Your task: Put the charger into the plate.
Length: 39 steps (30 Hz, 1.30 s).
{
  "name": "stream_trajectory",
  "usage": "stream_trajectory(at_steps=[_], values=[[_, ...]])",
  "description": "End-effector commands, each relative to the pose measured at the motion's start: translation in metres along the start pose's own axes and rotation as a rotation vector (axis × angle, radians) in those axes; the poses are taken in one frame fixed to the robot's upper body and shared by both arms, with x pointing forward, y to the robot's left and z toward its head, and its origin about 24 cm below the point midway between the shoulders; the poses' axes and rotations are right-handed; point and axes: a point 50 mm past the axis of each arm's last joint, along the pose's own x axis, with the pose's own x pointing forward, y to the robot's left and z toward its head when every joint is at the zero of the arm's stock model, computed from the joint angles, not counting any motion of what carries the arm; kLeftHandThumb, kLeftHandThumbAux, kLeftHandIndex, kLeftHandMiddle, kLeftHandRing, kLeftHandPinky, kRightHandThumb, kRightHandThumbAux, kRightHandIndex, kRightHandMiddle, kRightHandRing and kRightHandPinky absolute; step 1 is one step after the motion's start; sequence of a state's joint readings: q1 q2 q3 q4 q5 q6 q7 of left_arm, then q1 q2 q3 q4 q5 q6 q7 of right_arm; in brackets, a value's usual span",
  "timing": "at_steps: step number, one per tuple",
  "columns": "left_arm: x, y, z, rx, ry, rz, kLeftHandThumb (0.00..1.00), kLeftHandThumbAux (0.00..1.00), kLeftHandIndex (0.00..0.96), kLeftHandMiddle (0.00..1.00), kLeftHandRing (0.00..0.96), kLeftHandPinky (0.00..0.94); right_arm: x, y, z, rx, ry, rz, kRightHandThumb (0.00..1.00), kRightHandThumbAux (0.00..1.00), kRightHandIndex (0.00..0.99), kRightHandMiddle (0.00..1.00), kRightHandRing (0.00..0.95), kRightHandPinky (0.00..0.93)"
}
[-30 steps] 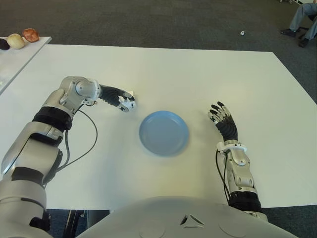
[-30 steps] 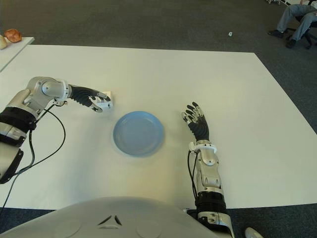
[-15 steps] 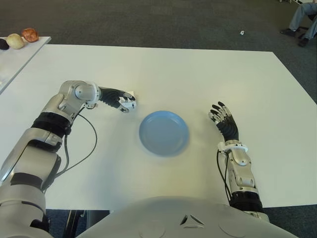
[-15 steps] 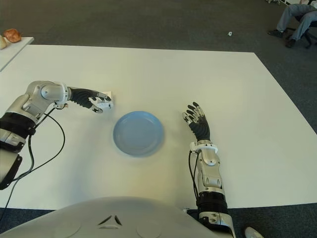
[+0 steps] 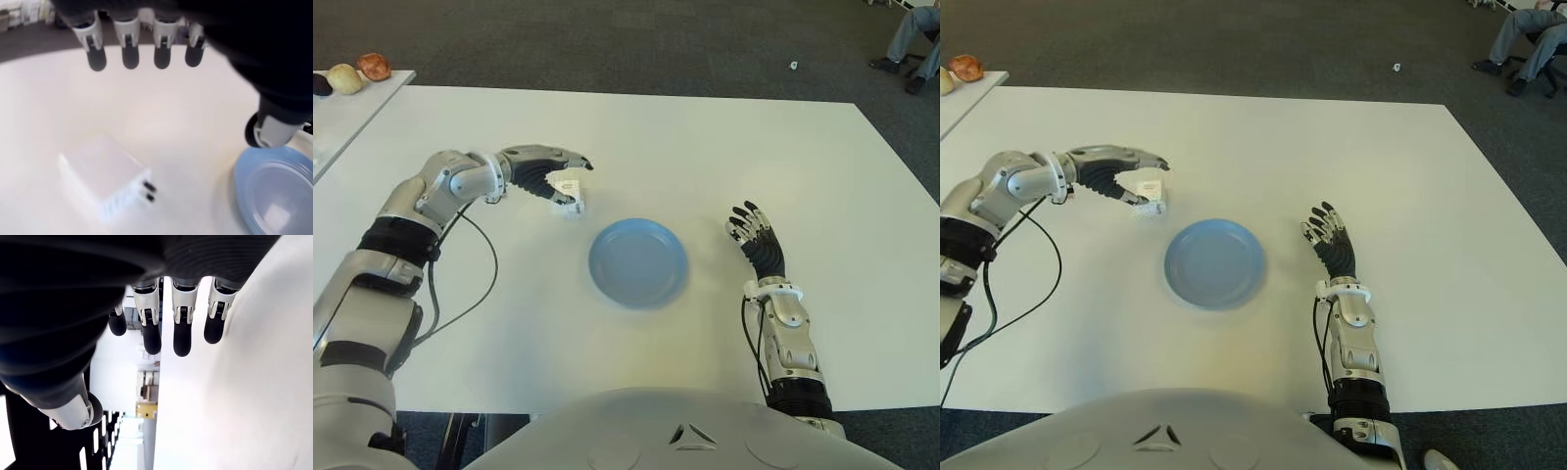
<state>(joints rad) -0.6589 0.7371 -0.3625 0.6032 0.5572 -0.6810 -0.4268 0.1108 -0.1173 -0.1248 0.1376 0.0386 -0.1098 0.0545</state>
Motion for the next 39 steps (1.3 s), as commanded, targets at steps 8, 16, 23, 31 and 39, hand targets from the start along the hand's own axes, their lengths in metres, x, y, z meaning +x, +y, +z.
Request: stream_trajectory(at_steps=[8, 16, 23, 31, 39], values=[[0.008, 0.012, -0.010, 0.078, 0.042, 0.089, 0.093, 0.398, 0.000, 0.000, 0.000, 0.001, 0.000, 0.003, -0.004, 0.016, 0.037, -0.010, 0.018, 0.641, 0.041, 0.196, 0.180, 0.169], [0.014, 0.015, -0.013, 0.126, 0.058, 0.173, 0.121, 0.368, 0.000, 0.000, 0.000, 0.018, -0.001, 0.004, -0.005, 0.018, 0.039, 0.001, 0.012, 0.642, 0.043, 0.198, 0.182, 0.161], [0.024, 0.009, -0.014, 0.245, 0.084, 0.246, 0.137, 0.368, 0.000, 0.000, 0.000, 0.004, 0.000, 0.004, -0.006, 0.021, 0.037, 0.020, 0.014, 0.653, 0.040, 0.192, 0.175, 0.157], [0.041, -0.024, -0.020, 0.278, 0.171, 0.233, 0.162, 0.363, 0.000, 0.000, 0.000, 0.000, 0.000, 0.004, -0.007, 0.022, 0.036, 0.032, 0.013, 0.651, 0.034, 0.184, 0.166, 0.147], [0.048, -0.051, -0.023, 0.134, 0.268, 0.093, 0.231, 0.315, 0.000, 0.000, 0.000, 0.000, -0.001, 0.003, -0.007, 0.020, 0.027, 0.033, 0.004, 0.665, 0.032, 0.182, 0.168, 0.141]])
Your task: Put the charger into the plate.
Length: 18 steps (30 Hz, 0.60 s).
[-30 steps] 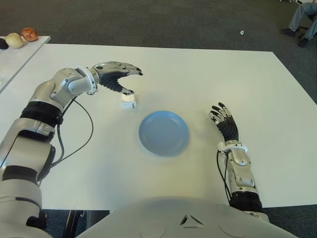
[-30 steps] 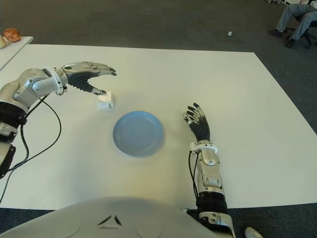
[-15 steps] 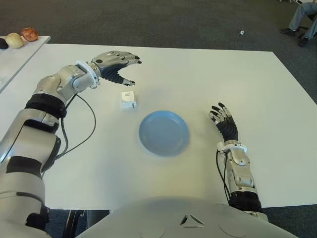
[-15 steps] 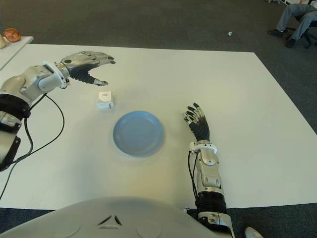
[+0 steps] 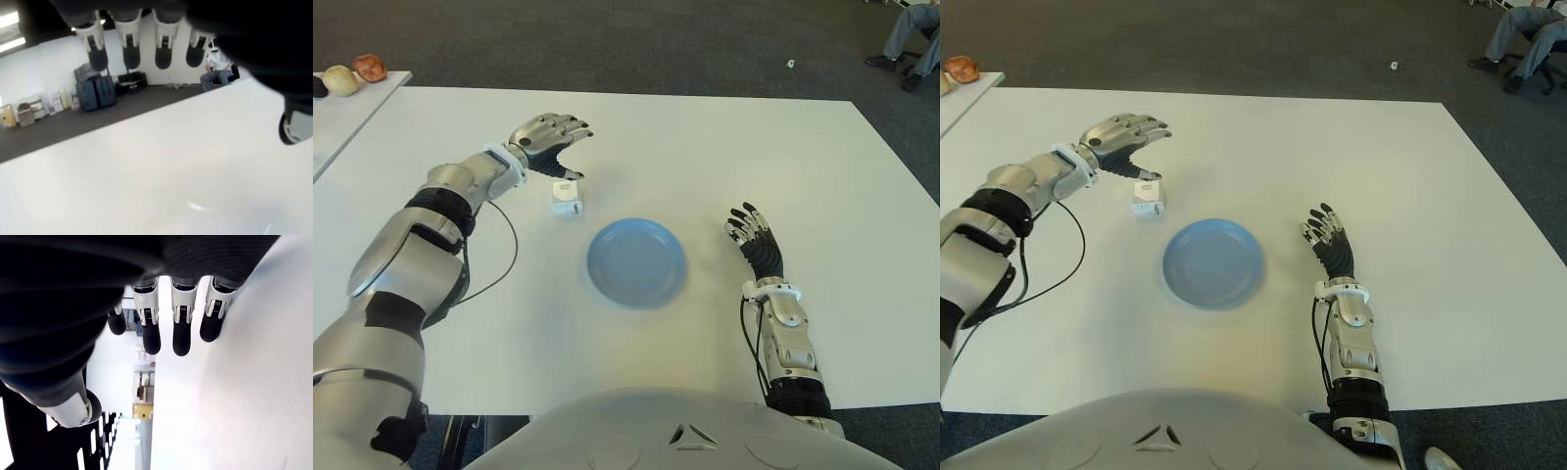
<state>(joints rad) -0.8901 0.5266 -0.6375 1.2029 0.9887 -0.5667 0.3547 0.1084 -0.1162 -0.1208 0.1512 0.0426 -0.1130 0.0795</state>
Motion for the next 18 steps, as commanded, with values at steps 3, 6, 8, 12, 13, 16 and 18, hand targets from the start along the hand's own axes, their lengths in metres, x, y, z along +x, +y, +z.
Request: stream_trajectory(at_steps=[3, 6, 8, 12, 13, 16, 18], values=[[-0.001, -0.025, 0.004, -0.101, 0.083, -0.158, 0.253, 0.288, 0.000, 0.000, 0.000, 0.000, -0.001, 0.001, -0.005, 0.014, 0.017, 0.004, 0.008, 0.672, 0.032, 0.179, 0.166, 0.140], [-0.001, -0.034, 0.007, -0.133, 0.115, -0.219, 0.267, 0.265, 0.000, 0.000, 0.000, 0.000, -0.001, 0.001, -0.004, 0.009, 0.013, 0.003, 0.009, 0.673, 0.032, 0.178, 0.165, 0.141], [-0.001, -0.038, 0.008, -0.144, 0.128, -0.250, 0.273, 0.252, 0.000, 0.000, 0.000, 0.000, -0.001, 0.000, -0.004, 0.007, 0.012, 0.002, 0.012, 0.673, 0.033, 0.178, 0.165, 0.144], [-0.001, -0.043, 0.010, -0.149, 0.138, -0.282, 0.278, 0.235, 0.000, 0.000, 0.000, 0.000, -0.001, 0.000, -0.004, 0.008, 0.012, 0.000, 0.020, 0.673, 0.034, 0.182, 0.168, 0.150], [-0.002, -0.045, 0.011, -0.150, 0.141, -0.292, 0.278, 0.233, 0.000, 0.000, 0.000, 0.000, -0.001, 0.000, -0.004, 0.009, 0.012, -0.001, 0.021, 0.674, 0.035, 0.184, 0.169, 0.151], [-0.004, -0.049, 0.011, -0.154, 0.147, -0.312, 0.272, 0.222, 0.000, 0.000, 0.000, 0.000, -0.001, -0.001, -0.004, 0.008, 0.011, -0.003, 0.028, 0.676, 0.035, 0.191, 0.175, 0.154], [-0.004, -0.050, 0.011, -0.156, 0.148, -0.324, 0.265, 0.217, 0.000, 0.000, 0.000, 0.000, -0.002, -0.001, -0.004, 0.007, 0.008, -0.003, 0.029, 0.677, 0.035, 0.195, 0.178, 0.154]])
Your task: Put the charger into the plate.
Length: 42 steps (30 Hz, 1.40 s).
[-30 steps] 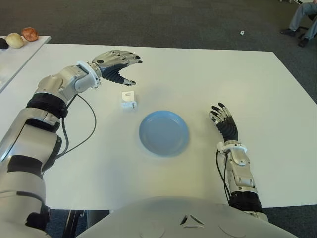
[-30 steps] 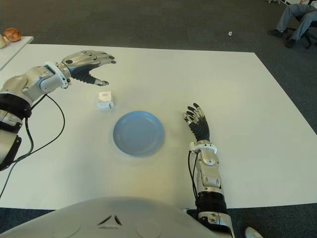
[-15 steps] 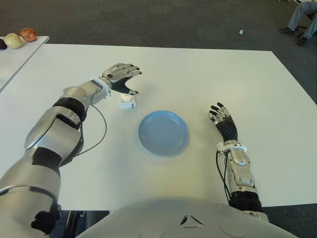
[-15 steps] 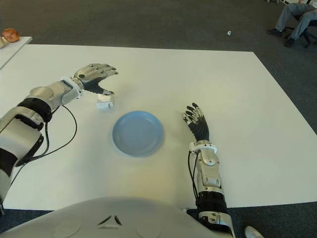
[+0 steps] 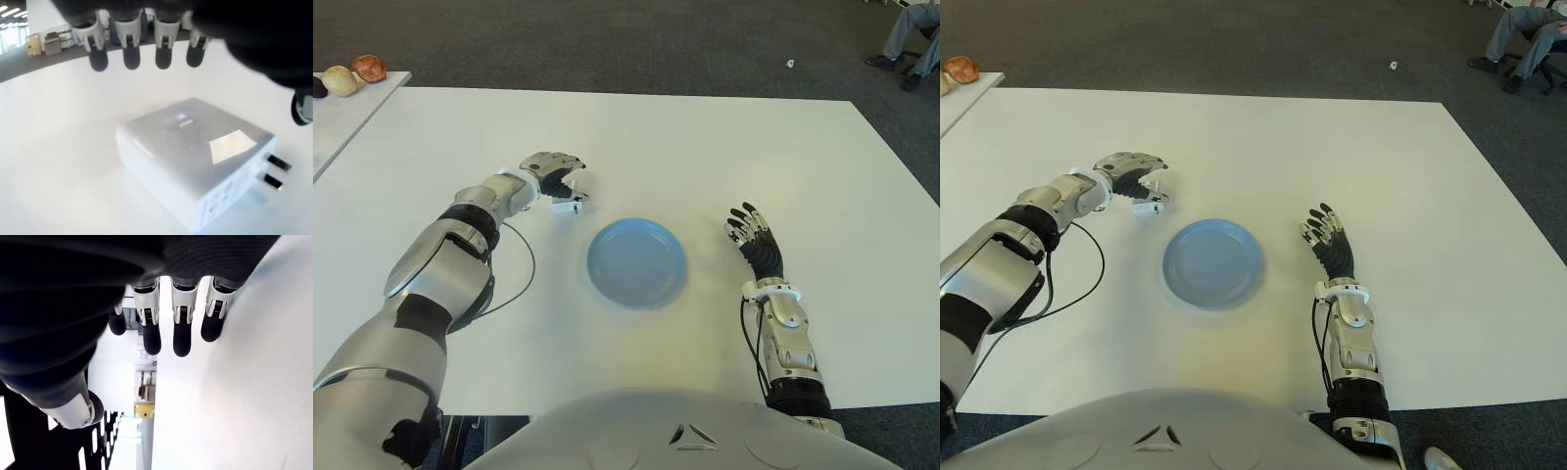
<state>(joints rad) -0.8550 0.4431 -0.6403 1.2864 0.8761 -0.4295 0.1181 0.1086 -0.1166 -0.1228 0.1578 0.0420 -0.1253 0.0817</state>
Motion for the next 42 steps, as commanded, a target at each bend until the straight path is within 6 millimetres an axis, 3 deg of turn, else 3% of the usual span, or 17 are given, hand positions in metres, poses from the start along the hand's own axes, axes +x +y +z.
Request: stream_trajectory(at_steps=[1, 17, 36, 42], values=[[-0.002, -0.016, 0.001, -0.019, 0.011, -0.068, 0.264, 0.216, 0.000, 0.000, 0.000, 0.000, -0.001, -0.001, -0.003, 0.008, 0.013, -0.004, 0.030, 0.678, 0.035, 0.195, 0.179, 0.154], [-0.005, -0.028, -0.003, -0.064, 0.046, -0.158, 0.232, 0.201, 0.000, 0.000, 0.000, 0.000, -0.002, -0.002, -0.004, 0.024, 0.015, -0.016, 0.053, 0.705, 0.031, 0.212, 0.201, 0.174], [-0.011, -0.029, -0.009, -0.039, 0.019, -0.187, 0.189, 0.204, 0.000, 0.000, 0.000, 0.000, -0.001, -0.002, -0.003, 0.022, 0.001, -0.034, 0.059, 0.722, 0.033, 0.214, 0.205, 0.162], [-0.027, -0.050, -0.015, -0.002, -0.025, -0.099, 0.206, 0.256, 0.000, 0.000, 0.000, 0.000, -0.001, -0.003, -0.002, 0.017, -0.011, -0.033, 0.060, 0.710, 0.036, 0.213, 0.202, 0.155]])
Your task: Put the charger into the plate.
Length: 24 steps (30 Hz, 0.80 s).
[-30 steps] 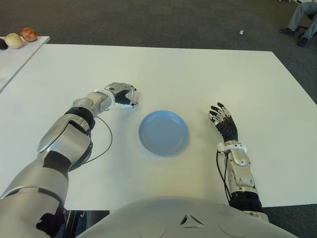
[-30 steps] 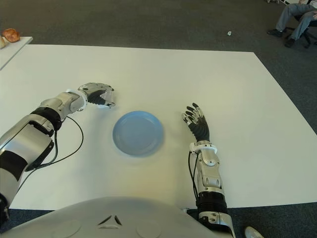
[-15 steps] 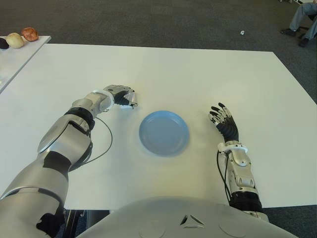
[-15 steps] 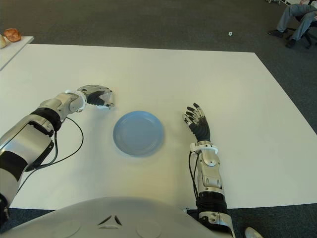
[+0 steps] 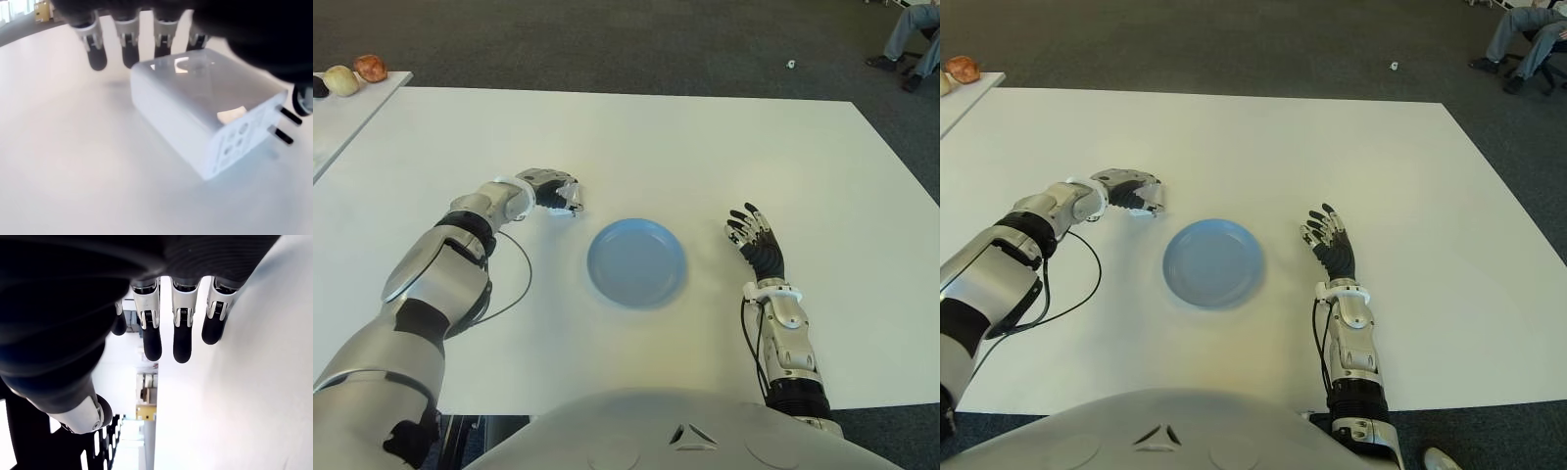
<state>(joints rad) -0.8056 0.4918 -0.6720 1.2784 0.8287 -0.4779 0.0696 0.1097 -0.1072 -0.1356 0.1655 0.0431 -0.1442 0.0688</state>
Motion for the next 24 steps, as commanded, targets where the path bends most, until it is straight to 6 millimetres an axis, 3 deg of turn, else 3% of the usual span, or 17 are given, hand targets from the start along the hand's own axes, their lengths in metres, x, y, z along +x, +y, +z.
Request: stream_trajectory(at_steps=[1, 15, 24], values=[[-0.015, -0.037, -0.006, 0.028, -0.020, 0.009, 0.209, 0.260, 0.000, 0.000, 0.000, 0.000, 0.000, -0.002, -0.001, 0.005, -0.004, -0.006, 0.061, 0.709, 0.036, 0.212, 0.201, 0.153], [-0.016, -0.076, 0.014, -0.002, 0.015, 0.148, 0.347, 0.340, 0.000, 0.011, 0.042, 0.166, 0.004, -0.003, 0.005, 0.002, -0.028, 0.015, 0.075, 0.684, 0.035, 0.225, 0.218, 0.175], [-0.018, -0.079, 0.018, -0.066, 0.066, 0.306, 0.364, 0.383, 0.000, 0.046, 0.089, 0.186, 0.002, -0.003, 0.010, -0.008, -0.037, 0.020, 0.056, 0.667, 0.033, 0.223, 0.213, 0.166]])
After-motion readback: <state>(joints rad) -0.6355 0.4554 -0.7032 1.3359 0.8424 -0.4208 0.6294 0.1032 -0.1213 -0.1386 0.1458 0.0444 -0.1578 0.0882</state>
